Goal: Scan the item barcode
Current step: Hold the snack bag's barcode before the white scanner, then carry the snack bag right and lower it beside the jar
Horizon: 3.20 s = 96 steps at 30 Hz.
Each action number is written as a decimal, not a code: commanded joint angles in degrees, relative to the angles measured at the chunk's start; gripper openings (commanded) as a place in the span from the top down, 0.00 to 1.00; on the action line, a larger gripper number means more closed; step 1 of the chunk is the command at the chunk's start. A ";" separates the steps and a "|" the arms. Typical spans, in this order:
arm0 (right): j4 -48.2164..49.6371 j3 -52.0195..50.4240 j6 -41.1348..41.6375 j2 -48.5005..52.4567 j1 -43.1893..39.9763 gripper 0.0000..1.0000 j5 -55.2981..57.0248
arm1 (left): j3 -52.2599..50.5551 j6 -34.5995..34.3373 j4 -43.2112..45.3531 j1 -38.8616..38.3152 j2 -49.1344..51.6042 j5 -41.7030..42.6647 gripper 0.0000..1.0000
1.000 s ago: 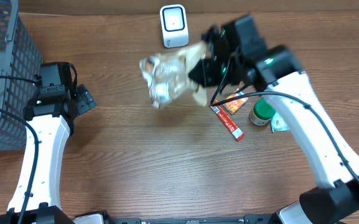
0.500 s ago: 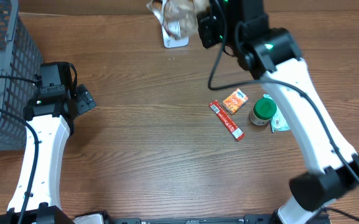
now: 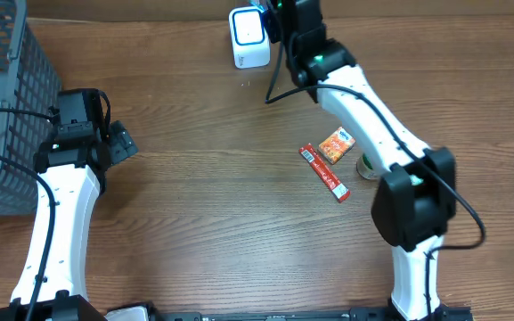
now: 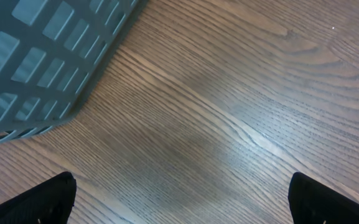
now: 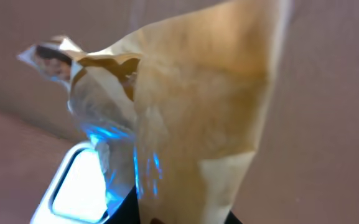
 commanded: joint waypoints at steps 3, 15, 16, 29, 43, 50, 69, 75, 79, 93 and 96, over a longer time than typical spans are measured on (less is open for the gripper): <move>10.01 0.17 -11.21 5.38 2.78 0.96 8.85 | 0.63 -0.42 0.04 0.20 -0.35 -0.96 0.00; 10.25 0.17 -12.74 10.75 4.79 0.96 8.59 | 0.63 -0.42 0.04 0.20 -0.35 -0.96 0.00; 9.64 0.17 -12.74 10.88 4.92 0.96 8.61 | 0.63 -0.39 0.04 0.20 -0.35 -0.96 0.00; 1.18 0.17 -11.91 10.97 7.48 0.96 7.08 | 0.63 -0.42 0.04 0.20 -0.35 -0.96 0.00; 9.49 0.35 -10.56 9.16 7.41 0.96 11.63 | 0.63 -0.42 0.04 0.20 -0.35 -0.96 0.00; -0.33 0.35 0.46 -1.66 6.75 0.97 4.92 | 0.63 -0.42 0.04 0.20 -0.35 -0.96 0.00; -67.25 -3.26 15.78 -14.05 -7.69 0.96 -36.87 | 0.63 -0.42 0.04 0.20 -0.35 -0.96 0.00; -64.24 -12.02 15.82 -13.86 -9.20 0.96 -32.57 | 0.63 -0.42 0.04 0.20 -0.35 -0.96 0.00; -60.39 -16.41 15.85 -13.86 -9.33 0.59 -28.59 | 0.63 -0.42 0.04 0.20 -0.35 -0.96 0.00; -56.87 -17.03 15.85 -13.86 -9.38 0.00 -28.24 | 0.63 -0.42 0.04 0.20 -0.35 -0.96 0.00; -56.74 -17.03 15.85 -13.88 -9.38 0.00 -28.24 | 0.63 -0.42 0.04 0.20 -0.35 -0.96 0.00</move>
